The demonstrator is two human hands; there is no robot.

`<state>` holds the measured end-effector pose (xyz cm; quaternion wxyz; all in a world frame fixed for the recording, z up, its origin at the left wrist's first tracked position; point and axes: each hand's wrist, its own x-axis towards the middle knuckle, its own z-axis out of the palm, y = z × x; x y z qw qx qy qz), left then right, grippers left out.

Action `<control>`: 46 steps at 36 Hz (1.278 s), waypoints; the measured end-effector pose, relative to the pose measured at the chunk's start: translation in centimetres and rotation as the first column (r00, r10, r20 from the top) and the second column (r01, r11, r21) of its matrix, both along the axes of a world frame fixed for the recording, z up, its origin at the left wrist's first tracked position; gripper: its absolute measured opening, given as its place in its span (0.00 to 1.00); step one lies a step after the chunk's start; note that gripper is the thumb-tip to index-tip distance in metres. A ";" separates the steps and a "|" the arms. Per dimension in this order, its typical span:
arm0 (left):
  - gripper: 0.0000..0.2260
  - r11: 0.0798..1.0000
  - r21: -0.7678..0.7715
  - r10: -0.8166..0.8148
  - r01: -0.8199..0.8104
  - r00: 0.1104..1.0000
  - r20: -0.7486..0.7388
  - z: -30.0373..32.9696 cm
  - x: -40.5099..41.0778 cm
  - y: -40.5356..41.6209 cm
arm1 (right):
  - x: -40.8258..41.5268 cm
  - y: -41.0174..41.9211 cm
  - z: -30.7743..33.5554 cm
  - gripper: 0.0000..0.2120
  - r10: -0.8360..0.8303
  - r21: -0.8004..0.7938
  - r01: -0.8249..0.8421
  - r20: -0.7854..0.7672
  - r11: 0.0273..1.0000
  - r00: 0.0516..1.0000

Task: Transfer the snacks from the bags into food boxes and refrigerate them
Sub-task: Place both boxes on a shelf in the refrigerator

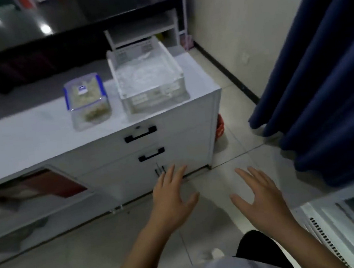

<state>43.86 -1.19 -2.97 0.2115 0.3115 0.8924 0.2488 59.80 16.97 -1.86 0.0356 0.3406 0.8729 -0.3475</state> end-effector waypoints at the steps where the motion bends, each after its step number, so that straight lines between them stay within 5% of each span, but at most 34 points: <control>1: 0.34 0.999 -0.003 0.037 -0.037 0.999 0.007 0.0 -0.6 -1.0 | -1.0 -0.5 0.1 0.33 0.036 0.003 -0.036 0.011 0.999 0.999; 15: 0.35 0.902 -0.046 0.431 -0.429 0.900 0.060 -0.8 -10.6 -6.3 | -20.2 -2.7 0.6 0.34 0.559 0.037 -0.561 0.059 0.827 0.827; 22: 0.34 0.817 -0.075 0.575 -0.571 0.817 0.046 1.7 -17.9 -6.5 | -31.3 -2.6 1.2 0.34 0.697 -0.029 -0.697 -0.016 0.717 0.717; 31: 0.33 0.723 0.042 0.690 -0.690 0.724 0.009 3.5 -26.6 -6.8 | -44.6 -6.9 3.4 0.35 0.863 0.149 -0.850 -0.066 0.506 0.502; 39: 0.36 0.721 -0.085 0.692 -0.688 0.721 0.035 -0.7 -30.9 -11.8 | -58.1 -11.7 1.5 0.38 0.772 0.247 -0.771 0.116 0.588 0.625; 46: 0.36 0.756 -0.239 0.610 -0.609 0.788 -0.082 -4.0 -37.9 -19.5 | -58.8 -14.0 -2.3 0.43 0.675 0.438 -0.676 0.189 0.592 0.713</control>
